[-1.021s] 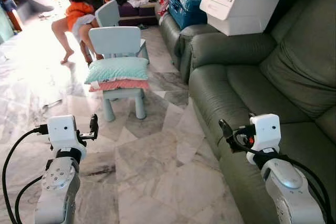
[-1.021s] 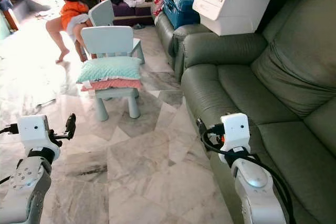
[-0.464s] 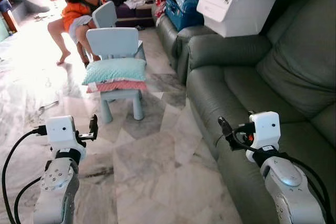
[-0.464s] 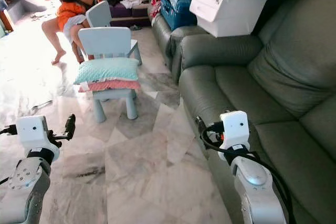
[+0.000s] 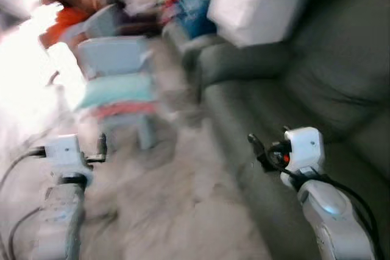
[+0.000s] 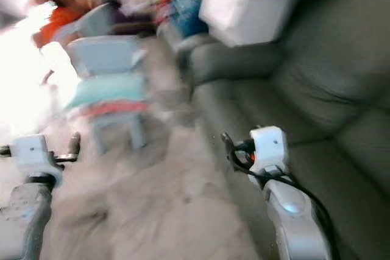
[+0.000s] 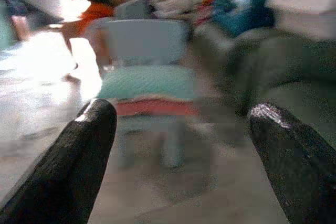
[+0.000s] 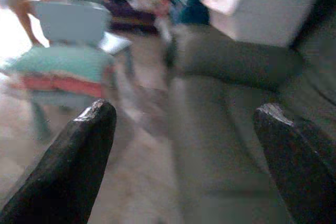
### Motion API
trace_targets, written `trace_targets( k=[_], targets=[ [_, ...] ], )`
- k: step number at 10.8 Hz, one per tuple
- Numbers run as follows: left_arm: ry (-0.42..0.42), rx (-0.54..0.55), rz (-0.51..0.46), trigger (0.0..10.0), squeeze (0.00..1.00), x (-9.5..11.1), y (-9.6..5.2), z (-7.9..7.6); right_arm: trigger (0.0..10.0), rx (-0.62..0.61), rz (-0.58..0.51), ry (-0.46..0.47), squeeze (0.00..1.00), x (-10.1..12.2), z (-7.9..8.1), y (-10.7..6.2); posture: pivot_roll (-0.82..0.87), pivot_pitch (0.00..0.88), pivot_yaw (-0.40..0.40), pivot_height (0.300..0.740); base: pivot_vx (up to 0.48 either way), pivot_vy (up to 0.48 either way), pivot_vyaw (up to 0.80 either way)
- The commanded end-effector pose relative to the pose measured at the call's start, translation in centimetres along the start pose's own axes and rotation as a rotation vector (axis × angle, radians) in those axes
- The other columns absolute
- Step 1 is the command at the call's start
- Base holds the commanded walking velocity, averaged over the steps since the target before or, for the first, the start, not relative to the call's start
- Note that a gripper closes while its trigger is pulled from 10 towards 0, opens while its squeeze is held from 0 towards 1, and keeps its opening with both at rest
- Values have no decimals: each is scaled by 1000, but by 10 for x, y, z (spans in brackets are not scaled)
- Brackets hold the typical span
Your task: Move the pillow to the sofa
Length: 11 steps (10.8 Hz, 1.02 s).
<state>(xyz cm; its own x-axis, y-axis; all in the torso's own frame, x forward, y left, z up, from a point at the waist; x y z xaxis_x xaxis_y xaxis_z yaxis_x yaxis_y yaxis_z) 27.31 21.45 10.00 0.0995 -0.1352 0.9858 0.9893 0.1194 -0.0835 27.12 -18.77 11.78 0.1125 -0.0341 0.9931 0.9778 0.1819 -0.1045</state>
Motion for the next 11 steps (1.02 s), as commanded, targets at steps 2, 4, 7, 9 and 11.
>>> trace_targets(
  k=[2,4,7,9,11],
  targets=[
    [23,39,-5,10000,0,2,-1,15,10000,32,-41,0,0,10,8,5,-111,0,-26,740,373,0,0],
    [18,36,-4,10000,0,2,-1,12,10000,31,-44,-2,0,11,7,6,-115,0,-29,740,360,0,0],
    [24,91,4,10000,0,1,2,14,10000,31,-43,-4,0,11,7,5,-116,0,-27,740,0,0,0],
    [12,87,10,10000,0,1,3,14,10000,29,-43,-3,0,11,6,5,-119,0,-25,740,0,0,0],
    [21,84,9,10000,0,1,5,13,10000,39,-40,-21,0,10,8,4,-119,0,-24,740,0,0,638]
  ],
)
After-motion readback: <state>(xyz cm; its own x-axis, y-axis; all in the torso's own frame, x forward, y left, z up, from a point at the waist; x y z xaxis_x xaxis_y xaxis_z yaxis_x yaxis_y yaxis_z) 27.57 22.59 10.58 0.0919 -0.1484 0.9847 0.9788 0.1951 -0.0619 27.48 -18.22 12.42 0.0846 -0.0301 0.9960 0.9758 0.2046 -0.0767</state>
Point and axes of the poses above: a point about 5 cm out from each wrist's last joint towards the gripper, its own y axis pointing out of the wrist towards the gripper, its own x axis along the axis of the wrist's last joint, z = x × y, the point moved 1 cm from there along y, pointing out of the wrist towards the gripper, and after that the axes turned 10 degrees about y, right-handed, at the moved point
